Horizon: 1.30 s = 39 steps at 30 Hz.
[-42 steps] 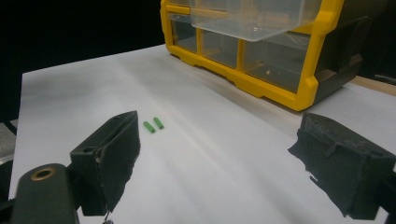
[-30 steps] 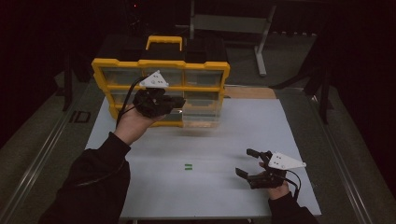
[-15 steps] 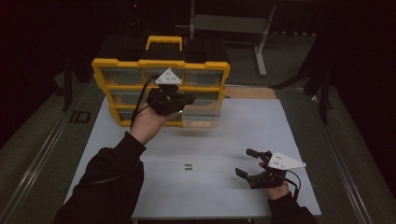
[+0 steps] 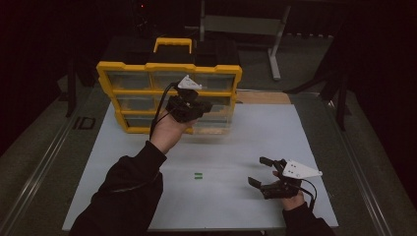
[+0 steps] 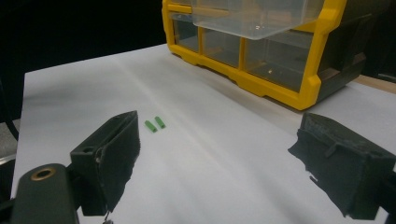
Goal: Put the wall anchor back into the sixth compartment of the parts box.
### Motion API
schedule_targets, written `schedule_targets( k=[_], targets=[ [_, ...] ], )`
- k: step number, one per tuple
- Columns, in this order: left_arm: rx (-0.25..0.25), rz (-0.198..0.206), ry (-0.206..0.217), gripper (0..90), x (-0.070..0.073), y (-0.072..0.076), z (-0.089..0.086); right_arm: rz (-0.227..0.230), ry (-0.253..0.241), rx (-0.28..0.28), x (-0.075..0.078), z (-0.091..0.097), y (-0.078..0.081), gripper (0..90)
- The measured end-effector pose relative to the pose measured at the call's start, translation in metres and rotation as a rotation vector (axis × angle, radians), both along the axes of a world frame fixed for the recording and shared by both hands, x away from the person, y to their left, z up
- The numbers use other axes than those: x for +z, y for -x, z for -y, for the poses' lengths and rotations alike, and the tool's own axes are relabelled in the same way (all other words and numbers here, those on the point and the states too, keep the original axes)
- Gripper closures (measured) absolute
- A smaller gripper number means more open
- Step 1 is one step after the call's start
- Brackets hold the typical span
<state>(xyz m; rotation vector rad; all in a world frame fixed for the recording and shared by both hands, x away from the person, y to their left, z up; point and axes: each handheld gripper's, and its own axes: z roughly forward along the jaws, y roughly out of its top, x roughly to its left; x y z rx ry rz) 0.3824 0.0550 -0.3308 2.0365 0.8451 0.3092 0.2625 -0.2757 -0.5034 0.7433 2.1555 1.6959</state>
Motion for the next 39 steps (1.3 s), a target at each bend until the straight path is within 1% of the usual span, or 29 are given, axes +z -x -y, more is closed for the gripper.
schedule_targets(
  k=[7,9,10,12,14,16,17,18,19,22,23,25,33,34,35,36,38,39],
  targets=[
    [0.009,-0.043,-0.010,83.8,-0.009,-0.004,0.006,-0.003,0.004,0.003,-0.001,0.000,0.000,13.7],
    [0.015,-0.046,-0.019,83.8,-0.010,-0.005,0.007,-0.002,0.004,0.002,-0.001,0.000,0.000,13.7],
    [0.010,-0.047,-0.026,83.8,-0.010,-0.006,0.007,-0.003,0.003,0.002,-0.001,0.000,0.000,13.7],
    [0.016,-0.052,-0.038,83.9,-0.012,-0.006,0.009,-0.006,0.005,0.001,-0.001,0.000,0.000,13.7],
    [0.013,-0.069,-0.045,83.9,-0.014,-0.007,0.010,-0.005,0.005,0.002,-0.001,0.000,0.000,13.7],
    [0.011,-0.079,-0.063,83.9,-0.016,-0.008,0.012,-0.005,0.006,0.003,-0.001,0.000,0.000,13.7],
    [0.006,-0.089,-0.065,83.9,-0.017,-0.009,0.012,-0.006,0.006,0.004,-0.001,0.000,0.000,13.7],
    [0.001,-0.099,-0.078,83.8,-0.018,-0.010,0.013,-0.006,0.006,0.004,-0.001,0.000,0.000,13.7],
    [-0.003,-0.103,-0.090,83.8,-0.018,-0.010,0.014,-0.006,0.008,0.003,-0.001,0.000,0.000,13.7],
    [-0.007,-0.112,-0.101,83.8,-0.020,-0.011,0.015,-0.006,0.006,0.004,-0.001,0.000,0.000,13.7],
    [-0.007,-0.115,-0.111,83.8,-0.021,-0.011,0.016,-0.006,0.007,0.004,-0.001,0.000,0.000,13.7],
    [-0.006,-0.121,-0.108,83.8,-0.022,-0.012,0.017,-0.007,0.005,0.004,-0.001,0.000,0.000,13.8],
    [-0.016,-0.123,-0.100,83.2,-0.021,-0.013,0.017,-0.014,0.010,0.005,-0.002,0.000,-0.001,13.8],
    [-0.008,-0.124,-0.102,82.7,-0.021,-0.014,0.017,-0.014,0.010,0.005,-0.002,0.000,-0.001,13.7],
    [-0.001,-0.123,-0.091,76.6,-0.021,-0.014,0.016,-0.011,0.010,0.006,-0.002,0.000,-0.001,13.8],
    [-0.003,-0.122,-0.081,72.7,-0.020,-0.014,0.015,-0.009,0.010,0.006,-0.002,0.000,-0.001,13.8],
    [0.016,-0.110,-0.078,64.5,-0.018,-0.013,0.014,-0.009,0.008,0.004,-0.001,0.001,-0.001,13.8],
    [0.015,-0.105,-0.072,59.9,-0.017,-0.013,0.014,-0.008,0.007,0.003,-0.002,0.001,-0.001,13.8]
  ],
)
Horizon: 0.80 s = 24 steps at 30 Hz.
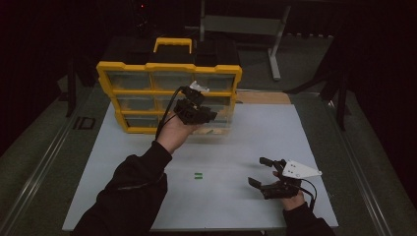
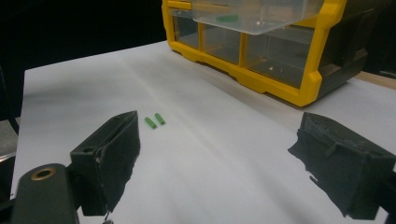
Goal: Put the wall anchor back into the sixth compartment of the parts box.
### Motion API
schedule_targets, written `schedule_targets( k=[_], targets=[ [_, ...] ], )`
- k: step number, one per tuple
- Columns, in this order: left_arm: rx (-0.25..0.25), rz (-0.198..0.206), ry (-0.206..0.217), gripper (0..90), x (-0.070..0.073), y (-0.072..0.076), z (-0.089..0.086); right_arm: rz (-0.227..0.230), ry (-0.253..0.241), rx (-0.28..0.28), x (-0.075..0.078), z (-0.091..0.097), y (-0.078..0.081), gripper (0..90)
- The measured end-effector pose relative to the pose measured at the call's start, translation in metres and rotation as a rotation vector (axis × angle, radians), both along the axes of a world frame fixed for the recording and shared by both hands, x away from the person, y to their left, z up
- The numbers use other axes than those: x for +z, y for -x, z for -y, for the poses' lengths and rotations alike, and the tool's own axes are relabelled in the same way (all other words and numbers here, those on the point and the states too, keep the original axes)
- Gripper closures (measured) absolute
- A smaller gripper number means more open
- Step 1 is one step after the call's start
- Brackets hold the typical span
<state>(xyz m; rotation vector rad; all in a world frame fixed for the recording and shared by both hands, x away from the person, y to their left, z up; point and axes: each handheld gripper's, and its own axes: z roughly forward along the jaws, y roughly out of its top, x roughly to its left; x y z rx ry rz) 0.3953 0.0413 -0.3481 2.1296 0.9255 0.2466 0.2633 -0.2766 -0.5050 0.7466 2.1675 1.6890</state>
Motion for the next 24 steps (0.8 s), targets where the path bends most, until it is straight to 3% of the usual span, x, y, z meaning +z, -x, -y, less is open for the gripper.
schedule_targets(
  k=[2,6,9,12,16,22,24],
  targets=[
    [0.005,0.009,0.005,57.5,0.002,0.001,-0.001,0.000,0.001,-0.001,0.000,0.000,0.000,13.7],
    [0.005,0.021,0.011,43.8,0.007,0.003,-0.002,0.000,0.002,0.000,0.000,0.000,0.000,13.8],
    [0.015,0.027,0.013,29.8,0.009,0.004,-0.004,0.000,0.002,0.000,0.000,0.000,0.000,13.8],
    [0.018,0.026,-0.012,15.0,0.009,0.005,-0.004,0.000,0.003,0.000,0.000,0.000,0.000,13.8],
    [0.037,0.029,-0.020,2.3,0.010,0.007,-0.007,0.001,0.004,0.001,0.000,0.000,0.000,13.8],
    [0.045,0.045,-0.003,0.0,0.014,0.010,-0.018,0.001,0.003,0.000,0.001,0.000,0.000,13.8],
    [0.026,0.045,0.004,0.0,0.014,0.011,-0.022,0.002,0.005,0.001,0.001,-0.001,0.000,13.8]
  ],
)
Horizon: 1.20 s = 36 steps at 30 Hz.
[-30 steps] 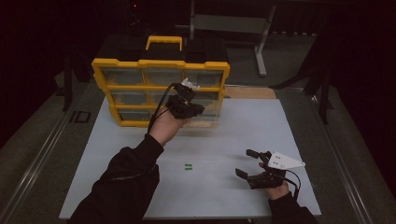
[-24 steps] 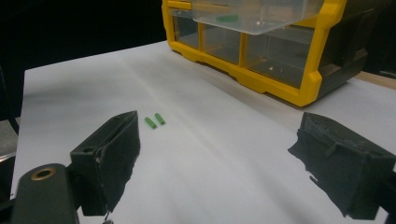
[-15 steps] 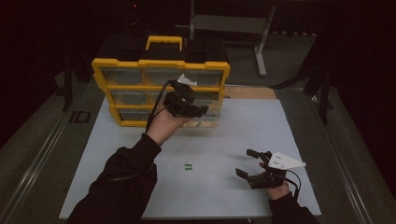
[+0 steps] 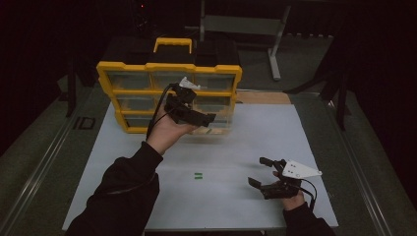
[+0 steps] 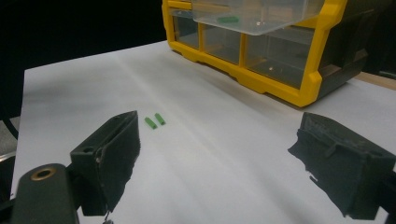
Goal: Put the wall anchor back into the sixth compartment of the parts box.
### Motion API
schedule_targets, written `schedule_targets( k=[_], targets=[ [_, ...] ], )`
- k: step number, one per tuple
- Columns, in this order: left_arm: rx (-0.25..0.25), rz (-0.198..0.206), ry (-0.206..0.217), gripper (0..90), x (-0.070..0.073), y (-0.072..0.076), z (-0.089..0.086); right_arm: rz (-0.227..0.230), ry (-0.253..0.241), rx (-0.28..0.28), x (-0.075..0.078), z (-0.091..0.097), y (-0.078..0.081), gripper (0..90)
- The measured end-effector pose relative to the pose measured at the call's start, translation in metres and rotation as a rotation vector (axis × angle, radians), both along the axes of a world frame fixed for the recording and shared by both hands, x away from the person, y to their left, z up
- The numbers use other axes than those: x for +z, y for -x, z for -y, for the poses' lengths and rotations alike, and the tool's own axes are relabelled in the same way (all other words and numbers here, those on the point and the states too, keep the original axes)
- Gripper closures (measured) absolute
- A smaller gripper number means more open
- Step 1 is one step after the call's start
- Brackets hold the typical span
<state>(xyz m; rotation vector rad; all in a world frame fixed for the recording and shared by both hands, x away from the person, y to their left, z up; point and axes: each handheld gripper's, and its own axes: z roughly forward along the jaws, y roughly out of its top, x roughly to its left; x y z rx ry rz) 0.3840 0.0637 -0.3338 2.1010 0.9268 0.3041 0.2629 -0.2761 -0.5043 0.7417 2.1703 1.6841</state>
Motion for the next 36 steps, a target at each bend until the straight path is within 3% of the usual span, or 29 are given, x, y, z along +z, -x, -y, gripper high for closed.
schedule_targets(
  k=[12,27,36],
  targets=[
    [-0.038,0.006,0.017,0.0,-0.011,0.010,-0.024,-0.003,0.000,0.000,0.000,-0.001,0.000,13.8],
    [-0.061,0.017,0.043,0.0,-0.036,0.029,-0.051,-0.004,0.000,0.000,0.000,-0.001,0.000,13.8],
    [-0.122,0.037,0.068,0.0,-0.053,0.042,-0.060,-0.005,0.000,0.002,0.000,-0.001,0.000,13.8]
  ],
)
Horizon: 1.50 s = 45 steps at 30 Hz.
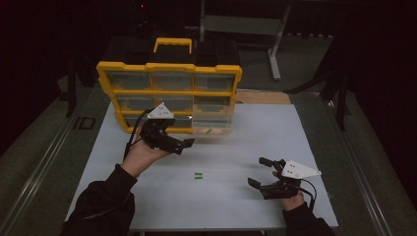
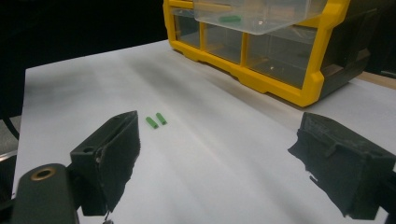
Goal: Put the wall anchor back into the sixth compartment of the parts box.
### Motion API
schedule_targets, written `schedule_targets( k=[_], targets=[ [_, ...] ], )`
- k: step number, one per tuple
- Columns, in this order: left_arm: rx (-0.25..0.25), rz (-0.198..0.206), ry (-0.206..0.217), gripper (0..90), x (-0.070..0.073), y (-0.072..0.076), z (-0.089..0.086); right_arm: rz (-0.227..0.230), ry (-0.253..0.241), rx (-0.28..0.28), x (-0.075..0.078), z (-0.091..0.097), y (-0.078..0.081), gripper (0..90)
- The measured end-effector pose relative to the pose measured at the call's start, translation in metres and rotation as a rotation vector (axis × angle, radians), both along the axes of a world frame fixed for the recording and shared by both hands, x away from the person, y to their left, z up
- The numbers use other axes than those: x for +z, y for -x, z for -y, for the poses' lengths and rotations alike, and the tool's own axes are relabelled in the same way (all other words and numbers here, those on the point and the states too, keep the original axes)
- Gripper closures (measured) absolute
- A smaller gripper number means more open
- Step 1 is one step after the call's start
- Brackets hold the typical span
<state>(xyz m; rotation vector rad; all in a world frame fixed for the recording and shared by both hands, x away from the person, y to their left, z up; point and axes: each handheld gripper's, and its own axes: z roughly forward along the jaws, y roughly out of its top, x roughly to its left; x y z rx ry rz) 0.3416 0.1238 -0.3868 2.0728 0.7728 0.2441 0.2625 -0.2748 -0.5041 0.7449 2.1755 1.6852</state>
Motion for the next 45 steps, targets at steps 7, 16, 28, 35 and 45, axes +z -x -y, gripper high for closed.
schedule_targets(
  k=[7,16,28,35,45],
  targets=[
    [-0.034,0.006,0.018,0.0,-0.014,0.007,-0.004,0.000,0.000,0.001,0.000,0.000,0.000,13.8],
    [-0.095,0.003,0.028,0.0,-0.034,0.014,-0.003,-0.001,0.002,0.002,-0.001,-0.001,0.000,13.8],
    [-0.161,0.009,0.017,0.7,-0.051,0.023,0.005,-0.001,0.002,0.002,-0.001,0.000,-0.001,13.8],
    [-0.198,0.005,0.016,0.7,-0.062,0.026,0.009,-0.004,0.003,0.003,-0.001,-0.001,-0.001,13.8],
    [-0.233,-0.019,0.030,1.3,-0.078,0.023,0.008,-0.008,0.003,0.006,-0.002,-0.001,-0.001,13.8]
  ],
)
